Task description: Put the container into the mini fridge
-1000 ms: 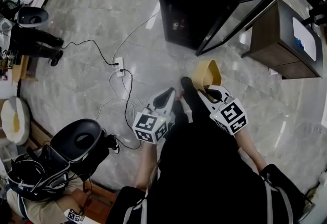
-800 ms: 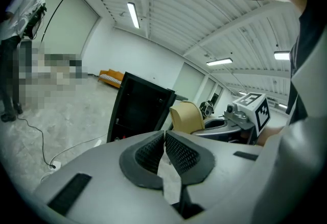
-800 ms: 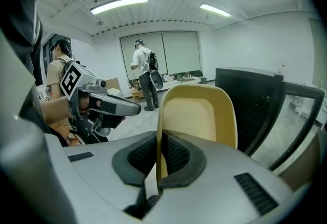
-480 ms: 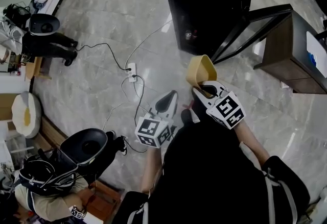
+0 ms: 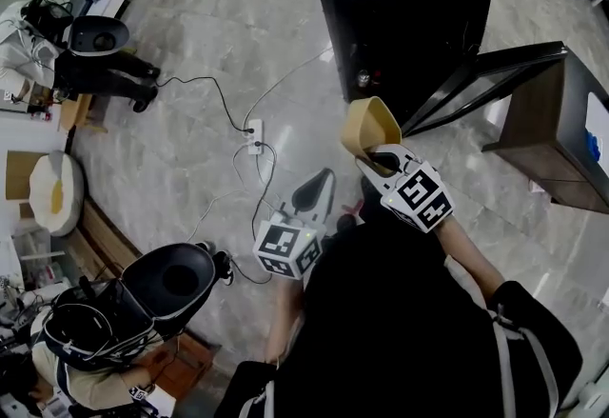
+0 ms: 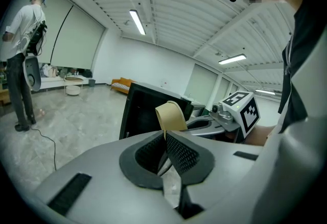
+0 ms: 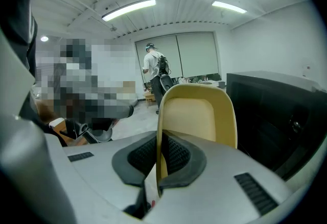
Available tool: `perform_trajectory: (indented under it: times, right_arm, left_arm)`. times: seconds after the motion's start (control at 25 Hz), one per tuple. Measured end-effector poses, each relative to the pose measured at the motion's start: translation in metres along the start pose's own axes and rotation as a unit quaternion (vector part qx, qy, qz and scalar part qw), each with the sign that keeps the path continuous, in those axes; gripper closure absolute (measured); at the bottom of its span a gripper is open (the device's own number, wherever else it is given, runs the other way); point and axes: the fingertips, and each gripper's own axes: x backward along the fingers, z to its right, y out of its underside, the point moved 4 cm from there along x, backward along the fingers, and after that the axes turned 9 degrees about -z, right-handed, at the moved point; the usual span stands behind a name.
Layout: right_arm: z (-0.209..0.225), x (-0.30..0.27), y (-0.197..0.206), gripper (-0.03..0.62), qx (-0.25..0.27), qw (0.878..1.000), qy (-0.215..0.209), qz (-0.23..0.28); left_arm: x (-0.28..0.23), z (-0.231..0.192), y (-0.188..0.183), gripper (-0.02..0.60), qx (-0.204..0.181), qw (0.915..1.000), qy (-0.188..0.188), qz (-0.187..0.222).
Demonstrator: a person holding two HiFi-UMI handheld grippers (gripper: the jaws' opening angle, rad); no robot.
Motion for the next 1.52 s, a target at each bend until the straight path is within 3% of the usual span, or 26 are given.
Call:
perform_trajectory:
  times: [0.4,0.8,1.12,1.36,1.52]
  right_arm:
    - [0.023,-0.007,-0.014,0.572,0.049,0.997,-0.052,-0.007]
    - [0.039,-0.023,0.006,0.572,0.048,0.997,-0.052,-0.027]
    - [0.058,-0.037,-0.001,0.572,0.069,0.996,-0.008,-0.051]
    - [0.099,-0.059,0.011,0.572,0.078,0.992,0.055,-0.087]
    - [0.117,-0.078,0.016,0.571,0.095,0.985,0.092,-0.109]
  left_arm:
    - [-0.018,0.002,-0.012,0.541,0.036,0.9983,-0.044,0.01]
    - [-0.023,0.006,0.007,0.541,0.066,0.9955,-0.067,0.006]
    - [-0.039,-0.007,-0.005,0.541,0.05,0.9969,-0.058,0.015]
    - [-0.049,-0.018,-0.02,0.541,0.048,0.9973,-0.045,0.033]
    - [-0.06,-0.024,-0.019,0.541,0.05,0.9983,-0.02,0.021]
